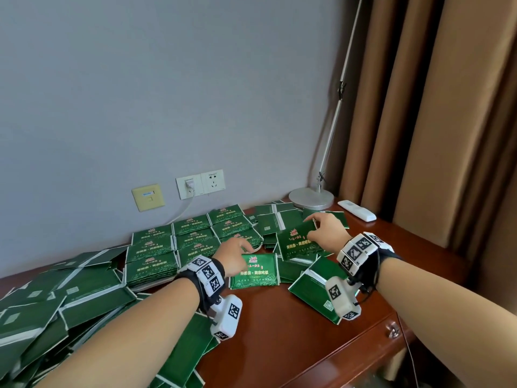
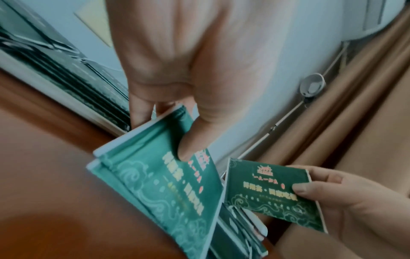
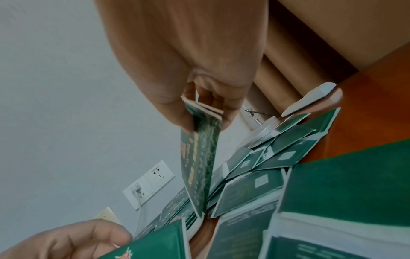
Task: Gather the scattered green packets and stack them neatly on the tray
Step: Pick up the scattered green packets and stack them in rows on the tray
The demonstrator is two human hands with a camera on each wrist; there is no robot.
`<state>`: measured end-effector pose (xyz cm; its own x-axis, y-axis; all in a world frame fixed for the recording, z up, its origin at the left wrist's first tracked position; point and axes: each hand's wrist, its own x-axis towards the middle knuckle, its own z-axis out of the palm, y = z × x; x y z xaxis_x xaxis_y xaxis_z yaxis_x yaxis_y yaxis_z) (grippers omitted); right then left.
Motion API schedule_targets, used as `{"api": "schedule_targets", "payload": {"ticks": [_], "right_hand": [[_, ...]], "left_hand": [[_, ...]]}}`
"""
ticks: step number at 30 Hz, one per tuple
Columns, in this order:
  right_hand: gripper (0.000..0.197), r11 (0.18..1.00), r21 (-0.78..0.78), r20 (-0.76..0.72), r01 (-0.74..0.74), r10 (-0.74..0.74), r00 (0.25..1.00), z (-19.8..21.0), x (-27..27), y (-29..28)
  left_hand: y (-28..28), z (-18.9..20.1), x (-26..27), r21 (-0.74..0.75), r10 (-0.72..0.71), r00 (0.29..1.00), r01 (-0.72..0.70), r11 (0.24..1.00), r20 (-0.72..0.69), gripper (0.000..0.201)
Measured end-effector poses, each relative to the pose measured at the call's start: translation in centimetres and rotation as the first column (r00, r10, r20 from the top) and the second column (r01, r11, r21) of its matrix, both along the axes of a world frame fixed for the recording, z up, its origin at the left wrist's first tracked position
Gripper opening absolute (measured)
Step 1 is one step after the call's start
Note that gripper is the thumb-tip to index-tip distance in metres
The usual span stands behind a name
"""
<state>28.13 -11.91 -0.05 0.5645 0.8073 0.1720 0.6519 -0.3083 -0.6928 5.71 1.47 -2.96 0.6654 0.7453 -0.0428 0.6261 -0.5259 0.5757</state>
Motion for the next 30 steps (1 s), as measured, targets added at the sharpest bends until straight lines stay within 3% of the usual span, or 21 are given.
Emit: {"api": "schedule_targets", "payload": {"ticks": [9,16,21,27,30], "right_hand": [[0.038,0.992,0.123,-0.031,-0.033,0.037,0.999,2.2,-3.2,5.5],[0.042,0.970,0.167,-0.094,-0.175,0.192,0.977,3.3,-7.3,12.1],[0.045,0.951,0.178,-0.208,-0.252,0.287,0.935,2.8,-9.8,17.1],[0.037,0.932,0.189,-0.271,-0.310,0.353,0.896,2.2,-11.9,22.3],[0.028,0.930,0.173,-0.310,-0.324,0.364,0.878,1.6,-12.4,24.7]], "left_hand": [[3.7,3.3,-5.4,-0.189,0.249,0.925,-0.200,0.961,0.287,0.031],[8.5,3.7,-11.3,-0.303,0.490,0.780,-0.394,0.868,0.390,0.036],[12.0,3.4,-15.1,-0.421,0.657,0.647,-0.510,0.750,0.385,0.028],[16.3,2.8,-18.0,-0.520,0.728,0.493,-0.509,0.686,0.477,0.016],[19.1,2.1,-18.7,-0.555,0.753,0.453,-0.509,0.658,0.478,0.019]]}}
